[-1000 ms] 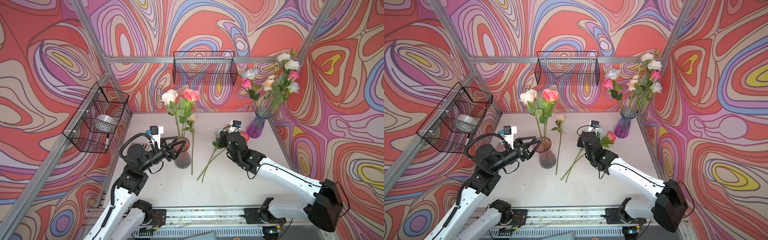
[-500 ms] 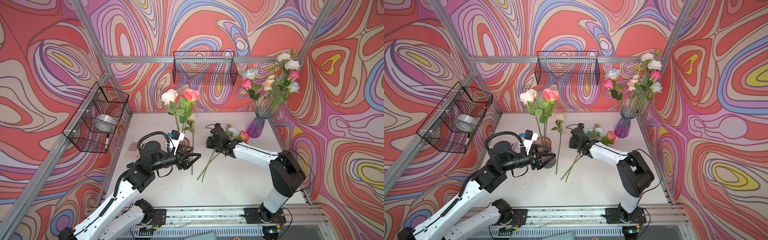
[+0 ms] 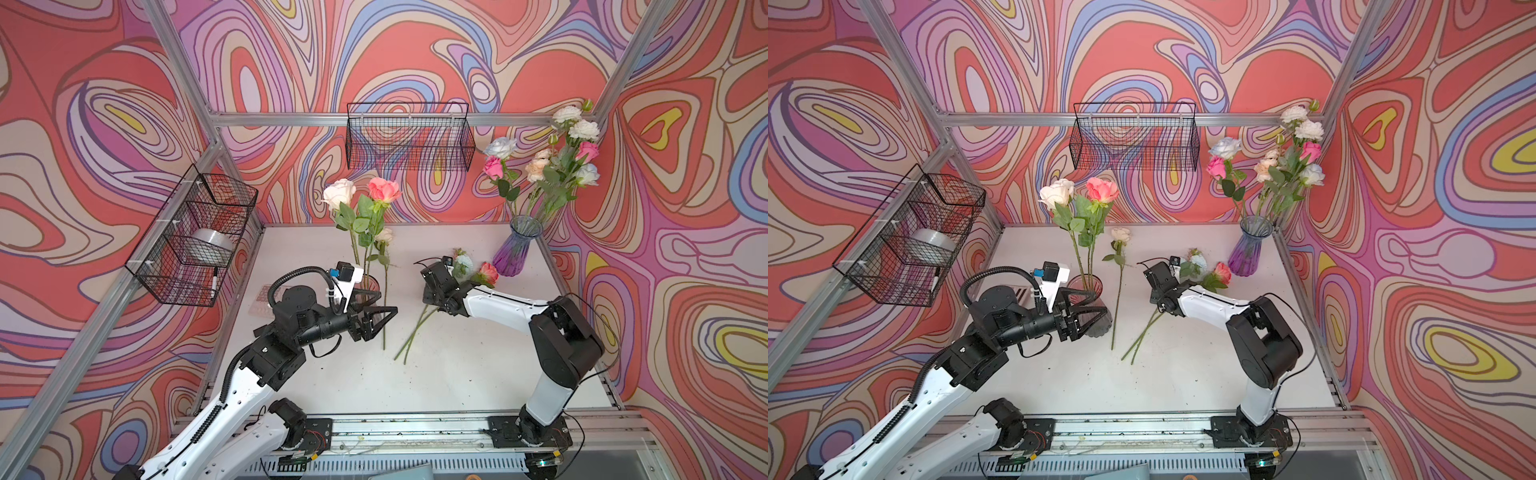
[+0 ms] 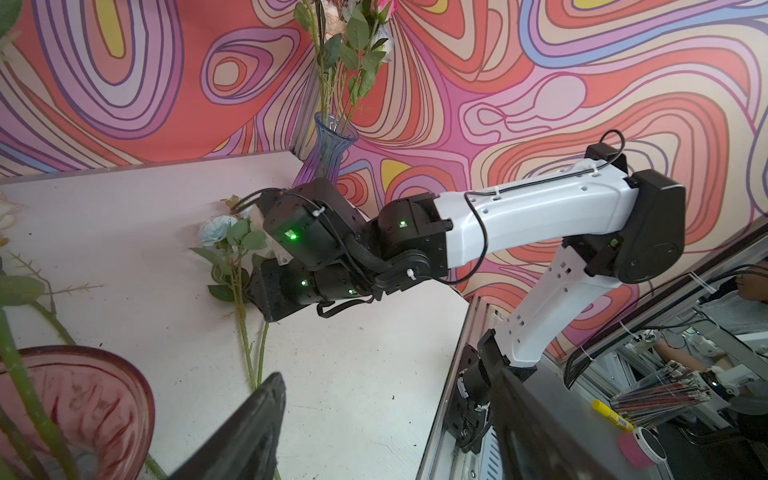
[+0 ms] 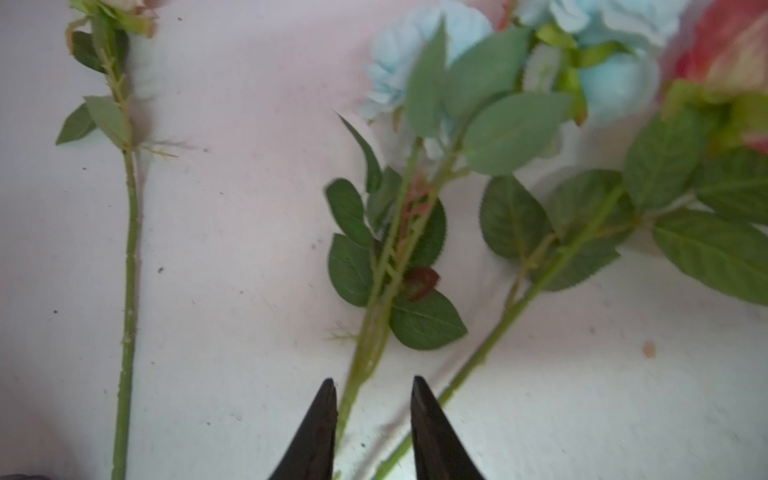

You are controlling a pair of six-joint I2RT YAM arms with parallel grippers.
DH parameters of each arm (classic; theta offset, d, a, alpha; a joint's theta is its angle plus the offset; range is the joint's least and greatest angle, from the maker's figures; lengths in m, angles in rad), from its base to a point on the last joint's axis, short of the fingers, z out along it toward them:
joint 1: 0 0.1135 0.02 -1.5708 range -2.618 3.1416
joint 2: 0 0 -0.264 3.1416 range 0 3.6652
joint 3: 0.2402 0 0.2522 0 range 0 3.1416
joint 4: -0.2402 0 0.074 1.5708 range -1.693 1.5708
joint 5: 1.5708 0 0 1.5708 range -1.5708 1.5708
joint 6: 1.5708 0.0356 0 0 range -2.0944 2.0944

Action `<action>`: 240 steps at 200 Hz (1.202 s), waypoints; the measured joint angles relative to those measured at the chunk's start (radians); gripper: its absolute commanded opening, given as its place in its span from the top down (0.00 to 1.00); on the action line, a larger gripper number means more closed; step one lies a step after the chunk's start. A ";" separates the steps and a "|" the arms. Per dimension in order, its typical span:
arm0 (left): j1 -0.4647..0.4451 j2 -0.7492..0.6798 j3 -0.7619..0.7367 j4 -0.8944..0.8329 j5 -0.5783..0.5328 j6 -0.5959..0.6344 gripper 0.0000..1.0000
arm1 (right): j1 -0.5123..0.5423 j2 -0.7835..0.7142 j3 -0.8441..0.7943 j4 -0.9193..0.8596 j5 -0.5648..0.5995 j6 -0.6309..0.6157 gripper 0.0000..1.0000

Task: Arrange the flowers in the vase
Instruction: 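Open the right gripper and move it down to the loose stems, then close the right gripper on a pink rose stem near the purple-blue vase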

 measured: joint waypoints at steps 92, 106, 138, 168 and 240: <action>0.000 0.006 0.000 0.000 0.001 0.000 0.22 | -0.254 -0.109 -0.234 0.233 -0.289 0.158 0.66; 0.000 0.009 0.000 0.000 0.001 0.000 0.22 | -0.255 -0.089 -0.231 0.260 -0.315 0.172 0.66; 0.000 0.010 0.000 0.000 0.001 0.000 0.22 | -0.256 -0.022 -0.214 0.291 -0.345 0.202 0.67; 0.000 0.010 0.000 0.000 0.000 0.000 0.22 | -0.257 0.002 -0.212 0.314 -0.355 0.226 0.74; 0.000 0.010 0.000 0.000 0.001 0.000 0.21 | -0.274 0.027 -0.214 0.370 -0.359 0.265 0.88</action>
